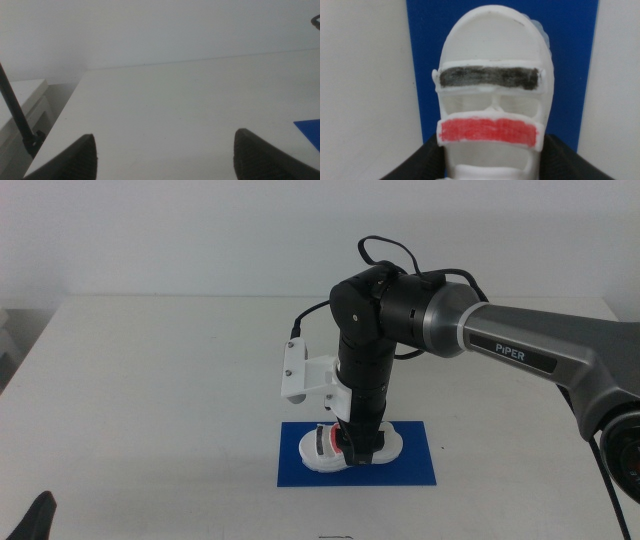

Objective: Use one arm to grab the shoe from the table and place it on the mat.

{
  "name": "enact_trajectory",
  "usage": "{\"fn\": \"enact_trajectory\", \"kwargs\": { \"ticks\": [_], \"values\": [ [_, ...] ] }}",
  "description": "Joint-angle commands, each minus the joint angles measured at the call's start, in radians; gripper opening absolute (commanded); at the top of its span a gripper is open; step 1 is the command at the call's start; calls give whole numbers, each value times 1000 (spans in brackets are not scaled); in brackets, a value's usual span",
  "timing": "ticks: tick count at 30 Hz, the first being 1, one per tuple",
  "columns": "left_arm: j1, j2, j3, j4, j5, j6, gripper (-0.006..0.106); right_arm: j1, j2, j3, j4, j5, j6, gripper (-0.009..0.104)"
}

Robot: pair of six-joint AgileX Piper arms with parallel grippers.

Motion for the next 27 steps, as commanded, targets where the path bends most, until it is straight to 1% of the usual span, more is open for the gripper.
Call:
{"fn": "enact_trajectory", "kwargs": {
  "ticks": [1,8,9,12,14,16,19,21,24,27],
  "values": [
    [-4,-19,-3,-9,-83,-15,94,-11,-56,-24,-2,2,-1,28],
    [-4,-19,-3,-9,-83,-15,94,-11,-56,-24,-2,3,11,68],
    [-4,-19,-3,-9,-83,-15,94,-11,-56,-24,-2,2,11,72],
    [-4,-19,-3,-9,-83,-15,94,-11,-65,-24,-2,3,26,82],
    [-4,-19,-3,-9,-83,-15,94,-13,-92,-24,-2,2,59,84],
    [-4,-19,-3,-9,-83,-15,94,-22,-139,-24,0,1,99,83],
    [-4,-19,-3,-9,-83,-15,94,-49,-243,-14,-3,-29,217,83],
    [-4,-19,-3,-9,-83,-15,94,-73,-336,37,-3,-100,351,82],
    [-4,-19,-3,-9,-83,-15,94,-118,-507,200,-6,-230,497,80],
    [-4,-19,-3,-9,-83,-15,94,-167,-688,401,-5,-377,565,79]
  ]
}}
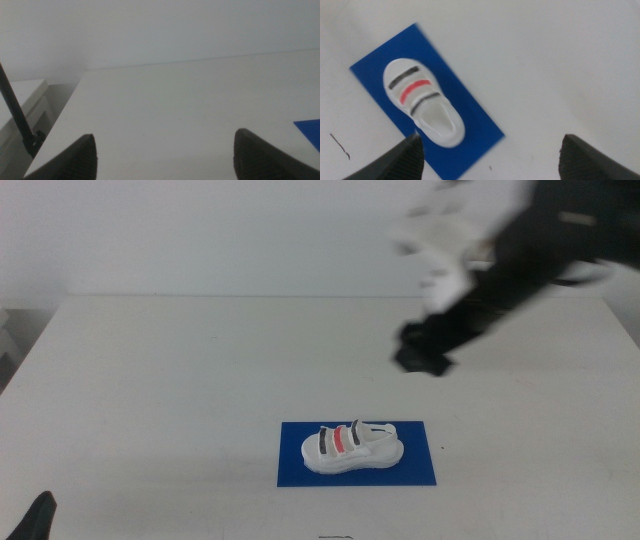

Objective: Use one arm to grab the shoe from the table and place it on the mat.

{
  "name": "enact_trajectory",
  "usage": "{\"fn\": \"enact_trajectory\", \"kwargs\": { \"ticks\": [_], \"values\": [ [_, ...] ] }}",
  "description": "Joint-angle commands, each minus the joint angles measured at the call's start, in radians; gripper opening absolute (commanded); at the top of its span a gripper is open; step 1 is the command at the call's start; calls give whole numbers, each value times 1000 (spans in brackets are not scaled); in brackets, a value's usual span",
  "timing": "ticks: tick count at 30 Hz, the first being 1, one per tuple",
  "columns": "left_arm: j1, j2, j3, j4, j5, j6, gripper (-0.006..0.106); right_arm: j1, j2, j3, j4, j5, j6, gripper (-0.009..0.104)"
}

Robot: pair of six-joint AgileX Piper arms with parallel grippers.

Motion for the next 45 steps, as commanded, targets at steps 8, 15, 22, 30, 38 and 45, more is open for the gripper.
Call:
{"fn": "enact_trajectory", "kwargs": {
  "ticks": [8,15,22,30,38,45],
  "values": [
    [-4,-19,-3,-9,-83,-15,94,-178,-638,588,26,-492,82,79],
    [-4,-19,-3,-9,-83,-15,94,-247,-992,880,28,-637,211,79],
    [-4,-19,-3,-9,-83,-15,94,-294,-1315,1077,7,-631,249,79],
    [-4,-19,-3,-9,-83,-15,94,-294,-1613,1260,26,-574,249,79],
    [-4,-16,-3,-9,-83,-15,94,-291,-1665,1396,14,-644,249,79],
    [-4,-16,-3,-9,-83,-15,94,-291,-1665,1461,-33,-824,249,79]
  ]
}}
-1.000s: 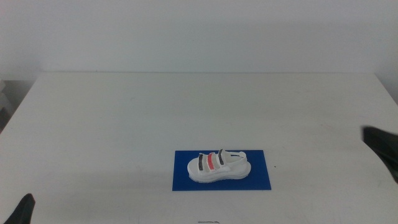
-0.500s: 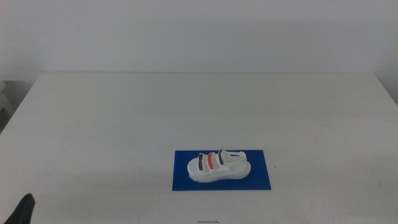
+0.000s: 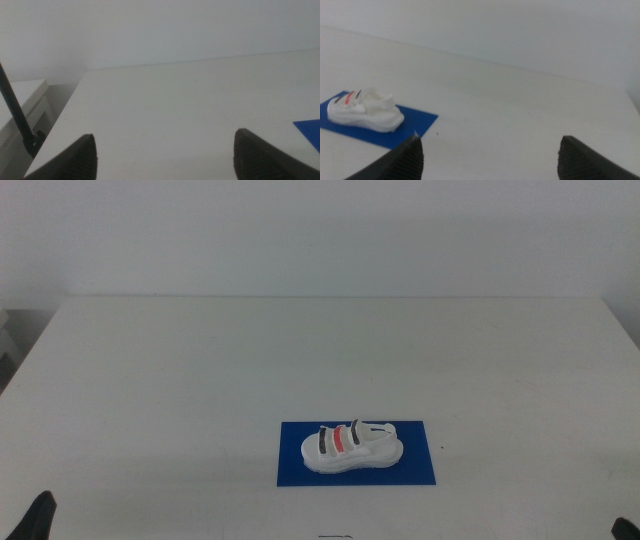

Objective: Use one arm to grab the shoe from the table and place it on the mat.

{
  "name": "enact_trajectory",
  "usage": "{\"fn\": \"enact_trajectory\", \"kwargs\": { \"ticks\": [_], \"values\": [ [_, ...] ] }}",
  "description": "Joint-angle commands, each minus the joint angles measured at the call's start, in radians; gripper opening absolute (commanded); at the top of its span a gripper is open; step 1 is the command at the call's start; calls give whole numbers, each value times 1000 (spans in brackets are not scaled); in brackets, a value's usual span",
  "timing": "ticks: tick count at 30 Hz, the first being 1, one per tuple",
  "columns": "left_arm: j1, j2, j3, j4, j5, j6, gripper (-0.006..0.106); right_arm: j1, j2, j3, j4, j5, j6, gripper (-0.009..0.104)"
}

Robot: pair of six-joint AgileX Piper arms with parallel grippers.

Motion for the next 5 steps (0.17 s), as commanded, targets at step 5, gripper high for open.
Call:
{"fn": "enact_trajectory", "kwargs": {
  "ticks": [5],
  "values": [
    [-4,-16,-3,-9,-83,-15,94,-5,-20,-13,-21,-109,-4,79]
  ]
}}
